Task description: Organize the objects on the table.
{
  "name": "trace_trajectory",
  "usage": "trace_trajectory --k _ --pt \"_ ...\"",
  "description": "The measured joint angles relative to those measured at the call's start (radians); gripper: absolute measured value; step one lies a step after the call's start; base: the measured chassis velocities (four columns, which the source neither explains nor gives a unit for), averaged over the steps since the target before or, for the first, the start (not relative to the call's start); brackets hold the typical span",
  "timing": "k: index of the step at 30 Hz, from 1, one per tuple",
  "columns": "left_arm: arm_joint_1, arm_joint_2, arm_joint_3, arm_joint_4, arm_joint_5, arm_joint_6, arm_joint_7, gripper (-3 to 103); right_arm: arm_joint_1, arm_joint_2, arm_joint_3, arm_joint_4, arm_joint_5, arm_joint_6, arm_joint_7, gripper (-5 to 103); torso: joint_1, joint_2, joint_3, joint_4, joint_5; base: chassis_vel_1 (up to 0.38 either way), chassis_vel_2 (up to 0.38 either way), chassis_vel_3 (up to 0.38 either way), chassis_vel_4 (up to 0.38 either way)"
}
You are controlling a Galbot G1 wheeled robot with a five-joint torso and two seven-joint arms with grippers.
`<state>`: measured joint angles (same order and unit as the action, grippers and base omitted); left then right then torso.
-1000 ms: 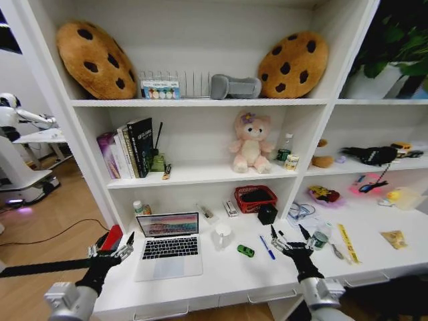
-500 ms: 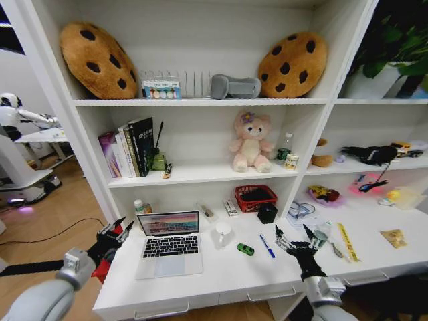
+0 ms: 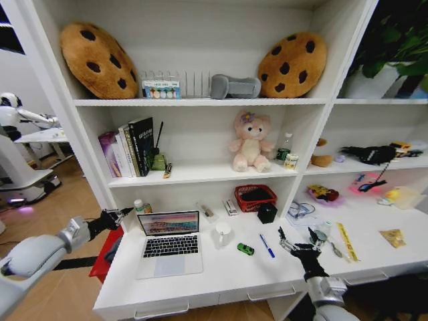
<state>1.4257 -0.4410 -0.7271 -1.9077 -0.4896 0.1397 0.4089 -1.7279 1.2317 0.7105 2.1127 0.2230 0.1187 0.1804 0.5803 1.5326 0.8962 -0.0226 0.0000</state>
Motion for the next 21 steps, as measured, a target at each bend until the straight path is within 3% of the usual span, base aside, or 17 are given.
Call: trace_trajectory --k 5,7,9,13,15,21 --pt "-0.209 0.057 0.202 0.083 0.020 -0.022 0.072 0 0.009 -0.002 0.002 -0.019 0.001 0.005 0.000 100 0.000 0.000 0.000 0.0000 0.0000 0.000 0.000 0.000 0.000" --pt "-0.244 0.060 0.229 0.098 0.025 -0.025 0.080 0 0.010 -0.002 0.002 -0.020 0.001 0.005 0.000 100 0.000 0.000 0.000 0.0000 0.0001 0.000 0.000 0.000 0.000" --pt "-0.352 0.062 0.321 0.146 0.038 -0.036 0.109 0 0.011 -0.002 0.002 -0.024 0.001 0.005 0.000 100 0.000 0.000 0.000 0.0000 -0.0002 0.000 0.000 0.000 0.000" --pt "-0.427 0.059 0.386 0.182 0.056 -0.051 0.156 0 0.011 0.003 0.003 -0.026 0.001 0.006 0.001 100 0.000 0.000 0.000 -0.0001 0.0001 0.000 0.000 0.000 0.000" --pt "-0.482 0.058 0.441 0.206 0.076 -0.067 0.219 0 0.010 0.013 0.004 -0.032 -0.002 0.011 0.001 100 0.000 0.000 0.000 0.0000 -0.0002 0.000 0.000 0.000 0.000" --pt "-0.519 0.072 0.481 0.212 0.094 -0.095 0.318 0 0.001 0.025 0.006 -0.033 -0.005 0.018 0.001 100 0.000 0.000 0.000 -0.0001 0.0001 0.000 0.000 0.000 0.000"
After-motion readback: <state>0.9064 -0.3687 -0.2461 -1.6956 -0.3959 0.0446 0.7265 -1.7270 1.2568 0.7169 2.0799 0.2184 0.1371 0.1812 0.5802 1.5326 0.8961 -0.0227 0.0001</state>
